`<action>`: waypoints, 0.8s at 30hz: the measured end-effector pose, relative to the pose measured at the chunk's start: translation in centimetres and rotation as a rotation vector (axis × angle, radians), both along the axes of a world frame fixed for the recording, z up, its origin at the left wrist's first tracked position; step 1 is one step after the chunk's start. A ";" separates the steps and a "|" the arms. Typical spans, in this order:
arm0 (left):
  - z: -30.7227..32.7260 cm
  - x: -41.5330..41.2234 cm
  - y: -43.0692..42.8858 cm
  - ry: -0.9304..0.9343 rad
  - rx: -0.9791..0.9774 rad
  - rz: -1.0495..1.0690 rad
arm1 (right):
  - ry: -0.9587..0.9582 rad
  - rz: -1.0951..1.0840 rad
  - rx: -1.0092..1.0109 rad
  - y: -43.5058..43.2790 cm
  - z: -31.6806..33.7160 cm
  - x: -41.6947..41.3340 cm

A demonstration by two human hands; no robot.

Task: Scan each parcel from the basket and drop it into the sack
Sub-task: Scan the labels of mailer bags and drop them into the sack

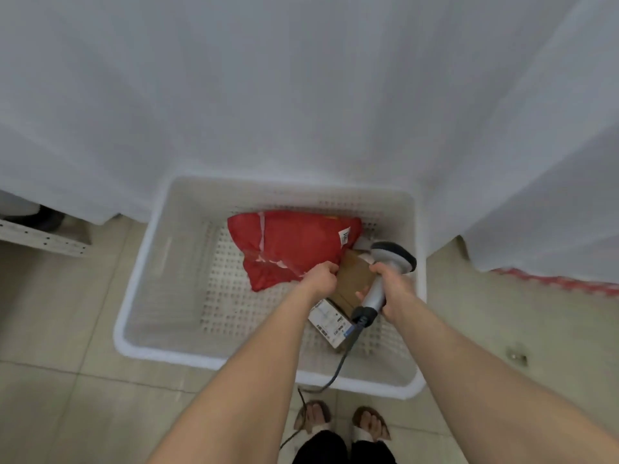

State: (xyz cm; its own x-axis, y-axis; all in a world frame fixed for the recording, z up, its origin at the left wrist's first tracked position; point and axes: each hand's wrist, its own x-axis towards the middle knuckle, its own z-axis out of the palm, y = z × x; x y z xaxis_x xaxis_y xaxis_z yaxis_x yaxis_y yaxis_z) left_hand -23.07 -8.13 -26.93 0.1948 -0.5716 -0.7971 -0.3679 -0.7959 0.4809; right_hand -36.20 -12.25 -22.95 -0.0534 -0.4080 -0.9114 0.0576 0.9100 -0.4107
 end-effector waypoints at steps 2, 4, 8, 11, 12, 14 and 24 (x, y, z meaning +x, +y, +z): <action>-4.2 -0.1 -1.1 0.037 0.014 -0.012 | -0.011 0.031 0.001 -0.9 -3.6 0.0; -8.6 -0.3 -2.1 0.047 0.010 0.002 | 0.013 0.073 -0.006 -2.0 -8.7 -0.7; -12.2 -0.7 -5.1 0.068 -0.063 -0.015 | 0.011 0.065 -0.019 -3.5 -13.3 -0.5; -13.8 -0.8 -7.6 0.081 -0.116 0.026 | 0.025 0.058 -0.034 -4.4 -13.6 -0.1; -14.6 -0.8 -8.2 0.094 -0.108 0.046 | 0.029 0.070 -0.031 -4.6 -13.9 -0.1; -16.1 -0.9 -9.0 0.112 -0.071 0.061 | 0.031 0.070 -0.025 -4.9 -14.7 -0.2; -15.0 -1.7 -8.9 0.148 -0.029 0.140 | 0.073 0.076 -0.025 -4.4 -15.2 0.1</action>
State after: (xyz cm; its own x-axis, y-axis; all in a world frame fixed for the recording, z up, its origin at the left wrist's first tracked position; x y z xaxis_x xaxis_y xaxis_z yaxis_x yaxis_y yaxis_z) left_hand -24.74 -17.00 -41.92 0.1558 -0.5702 -0.8066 -0.1781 -0.8194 0.5448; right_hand -36.06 -16.70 -38.11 -0.0874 -0.4362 -0.8956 -0.0418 0.8999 -0.4342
